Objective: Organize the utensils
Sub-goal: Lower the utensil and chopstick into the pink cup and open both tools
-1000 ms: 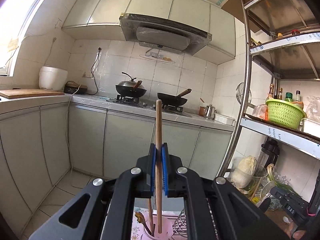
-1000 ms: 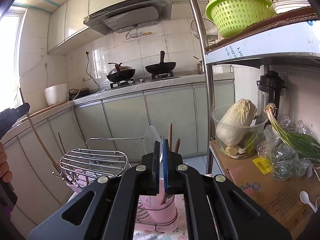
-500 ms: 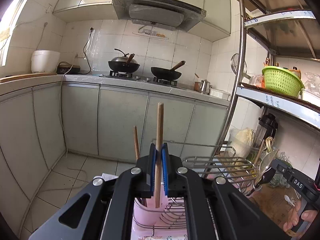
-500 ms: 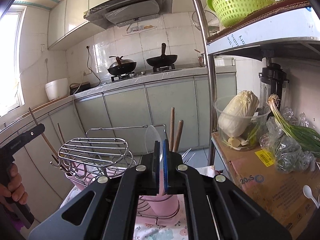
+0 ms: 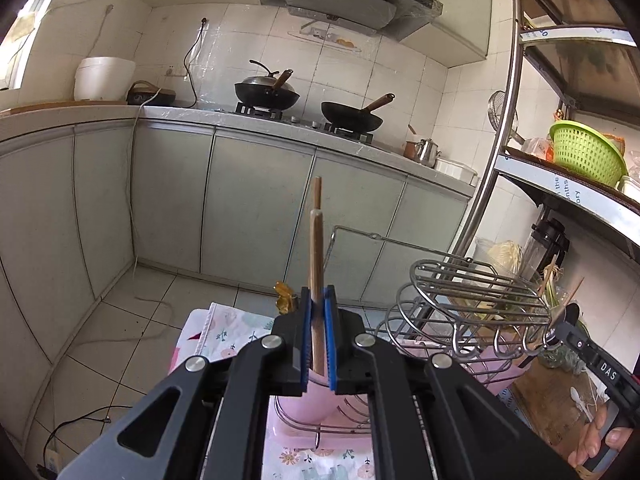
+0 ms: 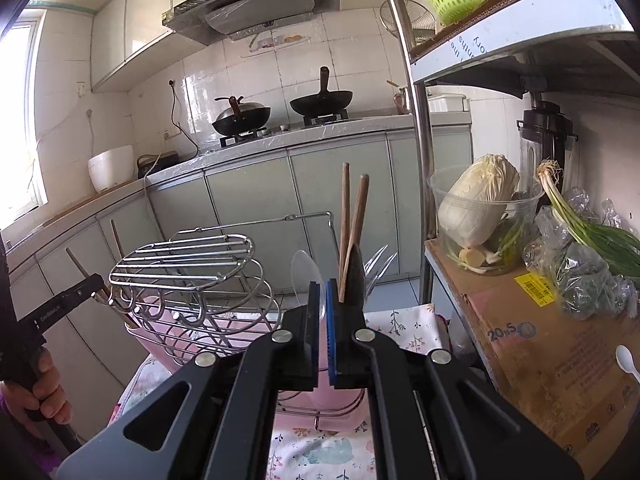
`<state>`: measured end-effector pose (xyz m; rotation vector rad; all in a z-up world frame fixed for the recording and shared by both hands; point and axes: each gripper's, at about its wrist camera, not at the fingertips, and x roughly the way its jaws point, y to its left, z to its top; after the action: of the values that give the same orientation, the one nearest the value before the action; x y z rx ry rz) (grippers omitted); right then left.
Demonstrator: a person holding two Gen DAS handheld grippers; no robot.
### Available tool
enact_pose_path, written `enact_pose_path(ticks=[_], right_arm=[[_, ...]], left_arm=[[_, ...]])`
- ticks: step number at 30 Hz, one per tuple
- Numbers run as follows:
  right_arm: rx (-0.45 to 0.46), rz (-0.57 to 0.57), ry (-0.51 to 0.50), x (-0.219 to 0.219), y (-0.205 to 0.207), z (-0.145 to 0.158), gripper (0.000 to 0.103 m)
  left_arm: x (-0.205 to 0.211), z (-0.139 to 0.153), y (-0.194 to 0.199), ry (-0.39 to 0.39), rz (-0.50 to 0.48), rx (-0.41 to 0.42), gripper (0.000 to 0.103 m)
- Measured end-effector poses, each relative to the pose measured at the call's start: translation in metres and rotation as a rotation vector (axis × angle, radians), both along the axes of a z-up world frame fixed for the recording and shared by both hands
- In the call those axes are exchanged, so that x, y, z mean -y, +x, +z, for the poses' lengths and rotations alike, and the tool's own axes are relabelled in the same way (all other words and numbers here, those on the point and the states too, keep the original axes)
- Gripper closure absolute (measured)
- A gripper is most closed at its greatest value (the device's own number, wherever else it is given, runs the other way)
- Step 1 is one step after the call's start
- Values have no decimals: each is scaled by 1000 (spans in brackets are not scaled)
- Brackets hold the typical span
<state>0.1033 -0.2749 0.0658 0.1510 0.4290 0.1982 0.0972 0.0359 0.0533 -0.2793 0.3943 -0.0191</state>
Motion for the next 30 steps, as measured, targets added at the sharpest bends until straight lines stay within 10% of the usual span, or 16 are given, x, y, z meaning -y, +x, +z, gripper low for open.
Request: enact_pose_path(ticks=[24,30], right_arm=[[-72,-34,16,9,15,-23,100],[-88,-38,21,8,14,-24,99]], left_arm=[[-10,-9,32,-17,1,-58,95],[-11,-10,26,-20,13,-56,70]])
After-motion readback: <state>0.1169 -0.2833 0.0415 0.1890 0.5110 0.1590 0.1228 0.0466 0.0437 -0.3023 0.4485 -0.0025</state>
